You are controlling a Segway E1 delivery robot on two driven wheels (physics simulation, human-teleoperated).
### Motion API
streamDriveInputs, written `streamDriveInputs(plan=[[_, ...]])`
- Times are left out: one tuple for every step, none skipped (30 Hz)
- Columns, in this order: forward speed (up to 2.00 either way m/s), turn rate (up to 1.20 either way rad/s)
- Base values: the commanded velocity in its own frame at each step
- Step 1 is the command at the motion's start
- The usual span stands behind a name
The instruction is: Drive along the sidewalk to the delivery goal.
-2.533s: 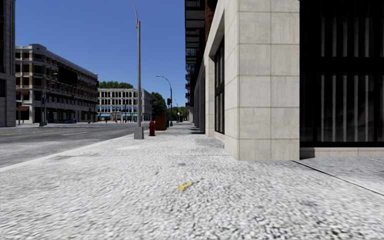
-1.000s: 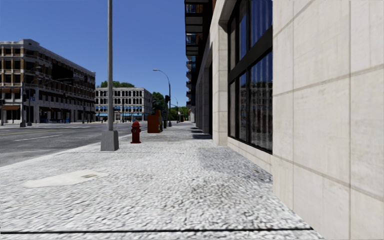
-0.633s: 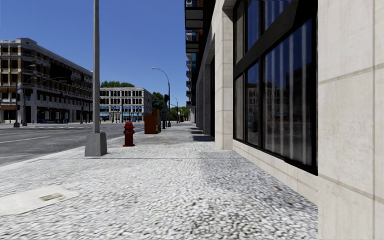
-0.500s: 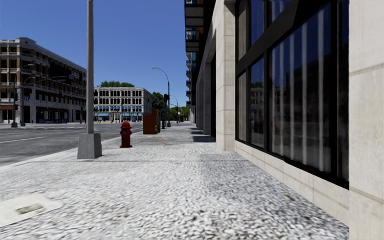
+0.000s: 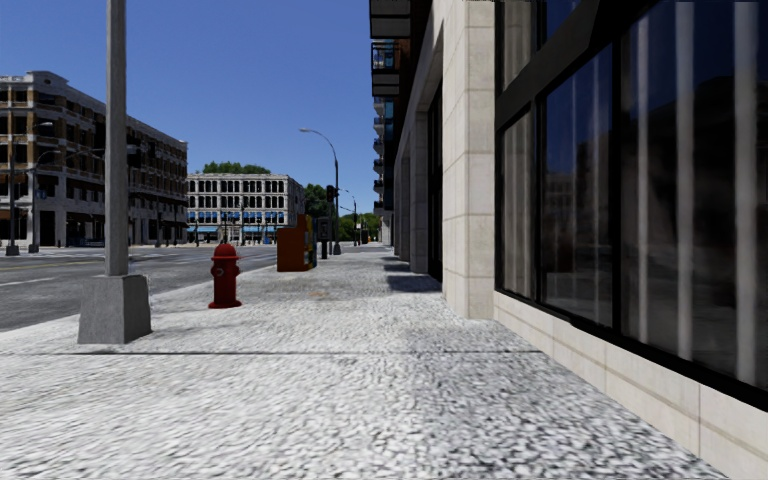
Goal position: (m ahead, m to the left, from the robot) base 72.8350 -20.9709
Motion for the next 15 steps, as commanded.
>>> streamDriveInputs(plan=[[2.00,0.00],[2.00,0.00],[2.00,0.00],[2.00,0.00],[2.00,0.00],[2.00,0.00],[2.00,0.00],[2.00,0.02],[2.00,0.14],[2.00,0.14],[2.00,0.21],[2.00,0.23],[2.00,0.23],[2.00,0.23],[2.00,0.23]])
